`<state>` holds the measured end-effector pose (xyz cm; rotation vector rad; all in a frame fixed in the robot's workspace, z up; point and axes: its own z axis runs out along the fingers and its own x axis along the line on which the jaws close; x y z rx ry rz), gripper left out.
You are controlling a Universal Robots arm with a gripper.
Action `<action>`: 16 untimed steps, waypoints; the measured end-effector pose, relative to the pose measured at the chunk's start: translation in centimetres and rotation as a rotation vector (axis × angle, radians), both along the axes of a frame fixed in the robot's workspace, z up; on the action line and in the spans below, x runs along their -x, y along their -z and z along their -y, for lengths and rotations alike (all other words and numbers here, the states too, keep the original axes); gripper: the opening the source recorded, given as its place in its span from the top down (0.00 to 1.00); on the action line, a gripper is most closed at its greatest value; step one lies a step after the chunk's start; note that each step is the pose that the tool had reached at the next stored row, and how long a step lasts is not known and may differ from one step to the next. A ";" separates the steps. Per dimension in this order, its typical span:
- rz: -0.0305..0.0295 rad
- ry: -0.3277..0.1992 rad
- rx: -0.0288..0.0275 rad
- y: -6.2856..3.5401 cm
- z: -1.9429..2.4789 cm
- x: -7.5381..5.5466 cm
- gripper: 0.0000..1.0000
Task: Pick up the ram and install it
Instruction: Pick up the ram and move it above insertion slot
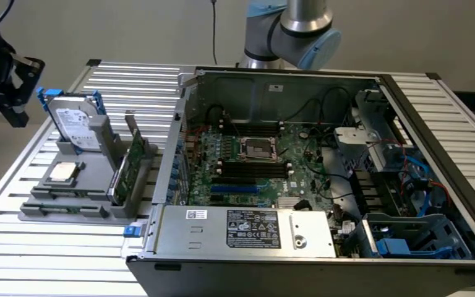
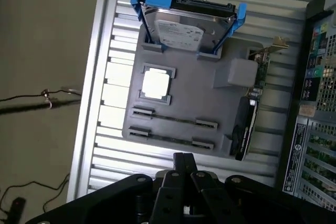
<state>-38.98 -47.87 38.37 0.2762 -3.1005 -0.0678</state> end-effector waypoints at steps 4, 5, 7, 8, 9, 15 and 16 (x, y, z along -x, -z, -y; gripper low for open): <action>-0.0001 -0.074 0.0000 0.05 0.00 0.0 0.89; 0.0000 -0.092 0.0000 0.07 0.00 0.0 0.89; 0.0000 -0.128 0.0000 0.11 0.00 0.0 0.89; 0.0000 -0.146 0.0000 0.13 0.00 0.0 0.89; 0.0000 -0.164 0.0000 0.14 0.00 0.0 0.89; 0.0000 -0.273 0.0001 0.32 0.00 0.0 0.89; -0.0001 -0.291 0.0001 0.34 0.00 0.0 0.89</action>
